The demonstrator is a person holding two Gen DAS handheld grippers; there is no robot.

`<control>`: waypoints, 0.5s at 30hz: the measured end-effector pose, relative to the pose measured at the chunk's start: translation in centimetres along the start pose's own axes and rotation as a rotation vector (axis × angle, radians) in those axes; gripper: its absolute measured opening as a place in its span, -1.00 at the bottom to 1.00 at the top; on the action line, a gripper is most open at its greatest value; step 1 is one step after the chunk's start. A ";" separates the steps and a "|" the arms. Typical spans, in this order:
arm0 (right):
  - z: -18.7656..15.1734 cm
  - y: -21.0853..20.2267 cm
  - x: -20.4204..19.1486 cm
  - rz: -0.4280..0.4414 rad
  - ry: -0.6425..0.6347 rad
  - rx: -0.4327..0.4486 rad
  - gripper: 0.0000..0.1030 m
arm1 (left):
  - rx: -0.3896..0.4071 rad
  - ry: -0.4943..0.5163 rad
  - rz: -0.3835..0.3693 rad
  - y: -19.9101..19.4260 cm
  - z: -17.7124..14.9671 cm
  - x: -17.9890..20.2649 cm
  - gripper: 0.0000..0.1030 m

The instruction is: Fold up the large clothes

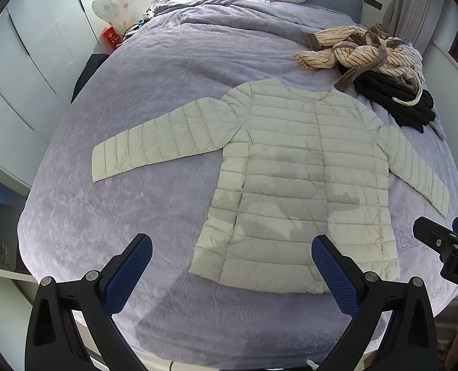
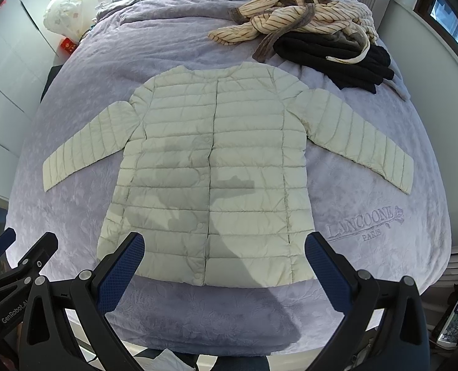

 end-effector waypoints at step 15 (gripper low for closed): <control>-0.1 4.1 -3.4 0.055 0.006 -0.047 1.00 | -0.052 -0.078 0.014 5.2 -1.4 -5.6 1.00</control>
Point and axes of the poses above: each gripper's, at about its wrist camera, not at the fingertips, and y roughly the way its jaws point, x to its right, z to its top, the point moved 2 cm from there along y, roughly the way its jaws point, and after that the axes turned 3 degrees about y, right-handed, at the moved point
